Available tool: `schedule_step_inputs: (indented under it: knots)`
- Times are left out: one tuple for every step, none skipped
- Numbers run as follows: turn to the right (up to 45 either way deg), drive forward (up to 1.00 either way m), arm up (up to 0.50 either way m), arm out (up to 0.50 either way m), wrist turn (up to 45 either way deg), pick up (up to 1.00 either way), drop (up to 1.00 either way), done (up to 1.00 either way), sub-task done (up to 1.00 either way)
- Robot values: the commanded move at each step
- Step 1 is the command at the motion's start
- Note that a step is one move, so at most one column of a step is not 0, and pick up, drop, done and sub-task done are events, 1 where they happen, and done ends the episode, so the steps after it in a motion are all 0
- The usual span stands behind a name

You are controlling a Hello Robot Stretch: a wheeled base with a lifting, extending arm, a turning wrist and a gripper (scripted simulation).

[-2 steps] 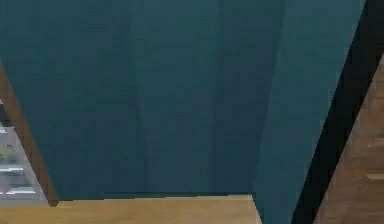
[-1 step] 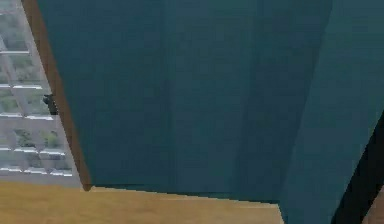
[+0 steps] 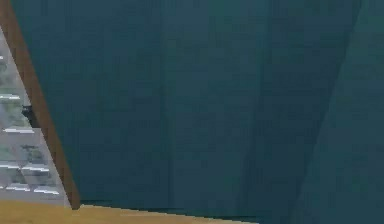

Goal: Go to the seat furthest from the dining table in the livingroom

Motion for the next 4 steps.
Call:
schedule_step_inputs:
  knots:
    - [-36.0,0.00,0.00,0.00,0.0,0.00,0.00,0.00,0.00]
    - [0.0,0.40,0.00,0.00,0.0,0.00,0.00,0.00,0.00]
    - [-42.0,0.00,0.00,0.00,0.0,0.00,0.00,0.00,0.00]
    - [0.0,1.00,0.00,0.00,0.0,0.00,0.00,0.00,0.00]
